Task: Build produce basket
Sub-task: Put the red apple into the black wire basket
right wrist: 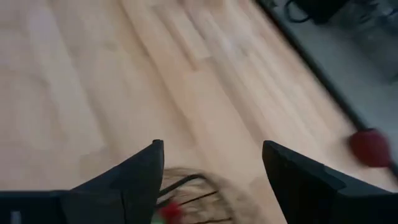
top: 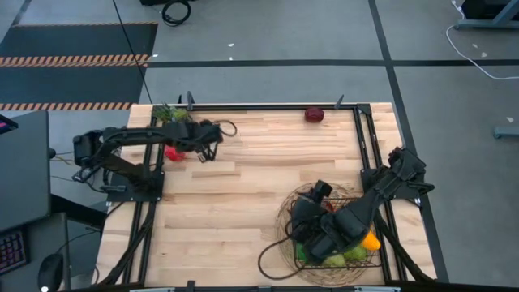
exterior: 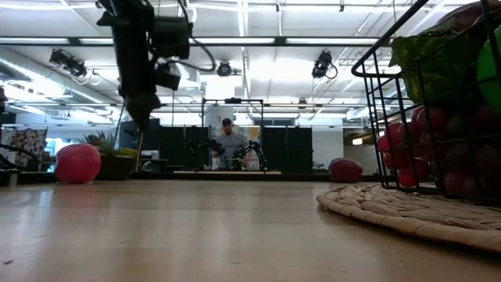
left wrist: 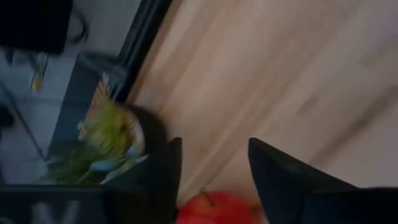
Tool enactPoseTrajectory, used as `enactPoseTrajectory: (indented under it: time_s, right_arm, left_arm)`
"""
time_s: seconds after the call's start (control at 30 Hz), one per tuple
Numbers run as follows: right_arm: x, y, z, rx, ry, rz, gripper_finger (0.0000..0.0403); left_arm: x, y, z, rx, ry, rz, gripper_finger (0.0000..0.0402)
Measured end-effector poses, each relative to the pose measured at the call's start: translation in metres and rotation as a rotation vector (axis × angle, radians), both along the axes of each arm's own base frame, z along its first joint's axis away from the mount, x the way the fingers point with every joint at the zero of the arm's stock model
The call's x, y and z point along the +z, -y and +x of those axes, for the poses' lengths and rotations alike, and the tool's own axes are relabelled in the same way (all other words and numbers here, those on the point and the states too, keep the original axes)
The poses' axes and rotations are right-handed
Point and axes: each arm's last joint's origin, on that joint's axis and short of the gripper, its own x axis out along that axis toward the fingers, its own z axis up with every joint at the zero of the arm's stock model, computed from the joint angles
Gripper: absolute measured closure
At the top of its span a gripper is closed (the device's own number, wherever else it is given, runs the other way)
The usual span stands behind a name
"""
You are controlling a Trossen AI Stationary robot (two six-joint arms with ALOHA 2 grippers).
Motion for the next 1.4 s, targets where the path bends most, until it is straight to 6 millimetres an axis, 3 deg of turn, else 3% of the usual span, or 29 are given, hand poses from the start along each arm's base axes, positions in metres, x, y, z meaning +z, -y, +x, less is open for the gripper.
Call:
enactPoseTrajectory:
  time_s: [0.17, 0.3, 0.6, 0.97, 1.2, 1.4]
  right_arm:
    - [-0.017, 0.025, 0.014, -0.02, -0.097, -0.071, 0.0128]
    - [-0.023, 0.042, 0.021, -0.014, -0.172, -0.135, 0.0129]
    - [-0.008, 0.061, 0.009, -0.04, -0.162, -0.451, 0.0153]
    - [0.0, 0.066, 0.005, -0.107, -0.066, -0.403, 0.0156]
    - [-0.018, 0.067, 0.002, -0.153, -0.073, -0.373, 0.0151]
    - [-0.031, 0.069, -0.001, -0.18, -0.099, -0.347, 0.0151]
  left_arm:
    - [0.0, -0.026, -0.013, 0.128, 0.005, -0.002, 0.0156]
    - [-0.001, -0.035, -0.02, 0.198, 0.016, -0.022, 0.0123]
    - [-0.005, -0.057, -0.04, 0.381, 0.133, -0.246, 0.0102]
    - [-0.012, -0.048, -0.067, 0.521, -0.066, -0.331, 0.0102]
    - [-0.044, -0.047, -0.08, 0.488, -0.035, -0.486, 0.0101]
    - [-0.049, -0.047, -0.085, 0.459, -0.049, -0.537, 0.0101]
